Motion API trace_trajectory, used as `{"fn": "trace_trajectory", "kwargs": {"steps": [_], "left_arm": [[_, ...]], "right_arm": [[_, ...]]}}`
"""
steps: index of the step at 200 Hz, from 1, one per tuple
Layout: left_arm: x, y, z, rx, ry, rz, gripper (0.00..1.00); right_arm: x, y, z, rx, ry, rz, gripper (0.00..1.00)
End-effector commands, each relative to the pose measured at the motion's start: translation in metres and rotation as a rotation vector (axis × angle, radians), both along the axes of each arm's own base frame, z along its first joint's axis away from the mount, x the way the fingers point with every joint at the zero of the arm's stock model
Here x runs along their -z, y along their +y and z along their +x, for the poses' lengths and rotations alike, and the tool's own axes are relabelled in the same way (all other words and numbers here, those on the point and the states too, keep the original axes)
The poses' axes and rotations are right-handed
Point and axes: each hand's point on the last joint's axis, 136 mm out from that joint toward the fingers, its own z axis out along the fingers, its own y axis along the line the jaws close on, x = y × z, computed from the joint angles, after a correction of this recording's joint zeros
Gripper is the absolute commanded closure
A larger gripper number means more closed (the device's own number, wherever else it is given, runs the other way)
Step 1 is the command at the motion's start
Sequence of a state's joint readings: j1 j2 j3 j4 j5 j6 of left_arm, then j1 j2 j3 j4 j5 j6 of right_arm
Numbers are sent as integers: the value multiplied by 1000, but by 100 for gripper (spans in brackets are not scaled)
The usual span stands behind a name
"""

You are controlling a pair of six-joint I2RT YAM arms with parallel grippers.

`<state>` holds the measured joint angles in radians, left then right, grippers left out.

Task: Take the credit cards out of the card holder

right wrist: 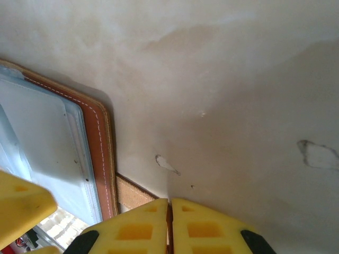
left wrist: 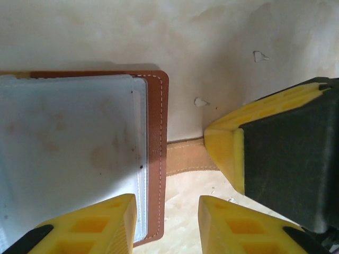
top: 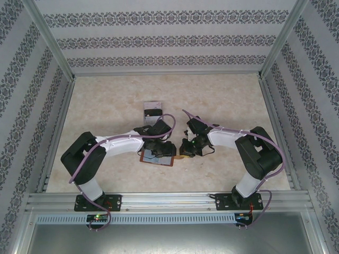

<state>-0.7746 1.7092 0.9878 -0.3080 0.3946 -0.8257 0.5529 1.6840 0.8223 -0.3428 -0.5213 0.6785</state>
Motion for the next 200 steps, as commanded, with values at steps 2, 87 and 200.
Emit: {"fn": "trace_trajectory", "kwargs": {"steps": [2,87,200], "left_arm": [[3,-8,6,-19,18,-68,65],[22,-3,4,-31,65,-66,64],[29,56,1,-8,16,327,52]], "right_arm": [[-1,-3,-6,0,-1,-20,90],[1,-3,-7,0,2,-22,90],[0,-3,-7,-1,-3,-25,90]]}}
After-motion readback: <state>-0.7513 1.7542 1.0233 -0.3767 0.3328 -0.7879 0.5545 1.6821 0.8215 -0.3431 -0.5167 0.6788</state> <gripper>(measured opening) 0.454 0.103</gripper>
